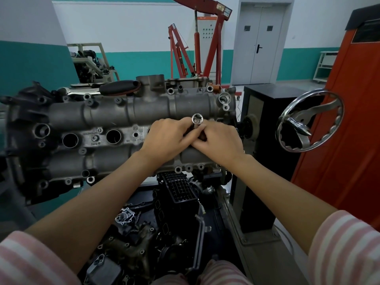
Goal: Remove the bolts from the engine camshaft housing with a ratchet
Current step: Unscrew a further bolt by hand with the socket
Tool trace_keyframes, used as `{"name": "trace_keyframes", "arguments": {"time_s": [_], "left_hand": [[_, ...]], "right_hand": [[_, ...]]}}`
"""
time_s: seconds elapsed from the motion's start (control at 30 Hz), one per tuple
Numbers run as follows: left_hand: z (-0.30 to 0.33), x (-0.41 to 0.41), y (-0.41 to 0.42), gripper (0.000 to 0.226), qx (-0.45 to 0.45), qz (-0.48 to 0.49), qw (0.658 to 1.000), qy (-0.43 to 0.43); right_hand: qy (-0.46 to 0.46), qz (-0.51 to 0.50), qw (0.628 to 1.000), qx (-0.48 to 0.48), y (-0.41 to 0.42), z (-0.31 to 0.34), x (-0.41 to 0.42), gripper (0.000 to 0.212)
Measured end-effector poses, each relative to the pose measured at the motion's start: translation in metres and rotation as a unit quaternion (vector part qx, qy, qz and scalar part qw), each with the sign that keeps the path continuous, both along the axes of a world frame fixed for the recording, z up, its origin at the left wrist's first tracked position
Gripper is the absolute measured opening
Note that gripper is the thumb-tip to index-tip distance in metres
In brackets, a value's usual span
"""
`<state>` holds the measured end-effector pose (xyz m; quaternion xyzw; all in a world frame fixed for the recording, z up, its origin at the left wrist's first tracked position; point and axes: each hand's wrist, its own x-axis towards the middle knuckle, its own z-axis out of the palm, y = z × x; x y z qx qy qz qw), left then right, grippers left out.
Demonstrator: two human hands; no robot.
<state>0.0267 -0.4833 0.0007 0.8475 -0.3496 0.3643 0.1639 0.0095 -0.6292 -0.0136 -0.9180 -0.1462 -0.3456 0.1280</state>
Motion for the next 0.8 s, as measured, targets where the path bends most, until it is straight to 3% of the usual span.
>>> {"name": "trace_keyframes", "arguments": {"time_s": [0.27, 0.5, 0.67, 0.8], "left_hand": [[0.0023, -0.0051, -0.0011, 0.064, 0.004, -0.011, 1.0, 0.006], [0.0018, -0.0056, -0.0016, 0.04, -0.006, -0.022, 1.0, 0.007], [0.0018, -0.0019, 0.0006, 0.047, -0.018, -0.012, 1.0, 0.011], [0.0021, -0.0027, -0.0001, 0.06, -0.005, -0.009, 1.0, 0.021]], "right_hand": [[-0.016, 0.024, 1.0, 0.007, 0.0013, 0.0014, -0.0061, 0.018], [-0.003, 0.01, 1.0, -0.005, 0.0001, 0.0003, -0.0016, 0.036], [-0.008, 0.002, 1.0, -0.008, 0.0007, 0.001, -0.0015, 0.035], [-0.05, 0.031, 0.998, 0.004, 0.0017, 0.0, -0.0061, 0.022]]}}
